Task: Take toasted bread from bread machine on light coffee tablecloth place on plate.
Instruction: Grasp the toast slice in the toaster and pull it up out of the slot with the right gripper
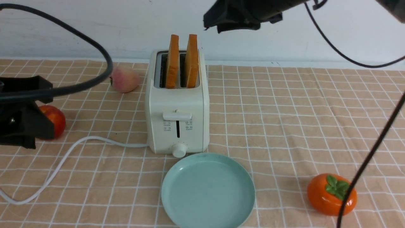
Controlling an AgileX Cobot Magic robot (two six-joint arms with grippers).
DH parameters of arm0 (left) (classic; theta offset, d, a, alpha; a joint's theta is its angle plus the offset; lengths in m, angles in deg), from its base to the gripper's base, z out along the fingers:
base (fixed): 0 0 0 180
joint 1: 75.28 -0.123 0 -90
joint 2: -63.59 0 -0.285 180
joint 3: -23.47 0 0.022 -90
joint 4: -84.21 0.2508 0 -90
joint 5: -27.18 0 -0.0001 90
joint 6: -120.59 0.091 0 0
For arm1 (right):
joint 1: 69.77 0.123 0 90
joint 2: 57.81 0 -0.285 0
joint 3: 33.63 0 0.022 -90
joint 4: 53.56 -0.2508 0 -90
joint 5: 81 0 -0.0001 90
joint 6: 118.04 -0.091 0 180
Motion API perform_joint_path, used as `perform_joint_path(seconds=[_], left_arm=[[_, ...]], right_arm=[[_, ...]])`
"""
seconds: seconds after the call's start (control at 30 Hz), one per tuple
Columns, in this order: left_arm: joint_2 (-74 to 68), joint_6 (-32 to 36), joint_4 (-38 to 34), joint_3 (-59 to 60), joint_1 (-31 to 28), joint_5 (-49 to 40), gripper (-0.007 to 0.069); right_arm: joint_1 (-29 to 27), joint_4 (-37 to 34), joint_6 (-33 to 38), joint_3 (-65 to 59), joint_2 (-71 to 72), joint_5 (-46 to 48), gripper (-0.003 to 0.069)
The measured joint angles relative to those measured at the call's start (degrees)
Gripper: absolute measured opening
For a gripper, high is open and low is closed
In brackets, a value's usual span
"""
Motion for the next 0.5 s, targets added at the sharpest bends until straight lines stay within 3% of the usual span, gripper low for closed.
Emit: perform_joint_path(seconds=[0.1, 0.23, 0.33, 0.5], left_arm=[[0.0, 0.0, 0.0, 0.0, 0.0, -0.7, 0.0238], [0.0, 0.0, -1.6, 0.0, 0.0, -1.0, 0.0238], [0.0, 0.0, -2.4, 0.0, 0.0, -1.0, 0.0238], [0.0, 0.0, -2.4, 0.0, 0.0, -1.2, 0.0238]], right_arm=[[2.6, 4.7, -2.9, 5.8, -4.0, 2.6, 0.0395], [6.7, 19.8, -12.2, 10.0, -7.9, 4.1, 0.0503], [9.2, 29.2, -17.4, 10.3, -9.2, 3.6, 0.053], [10.0, 33.1, -21.5, 10.3, -10.2, 0.1, 0.0529]])
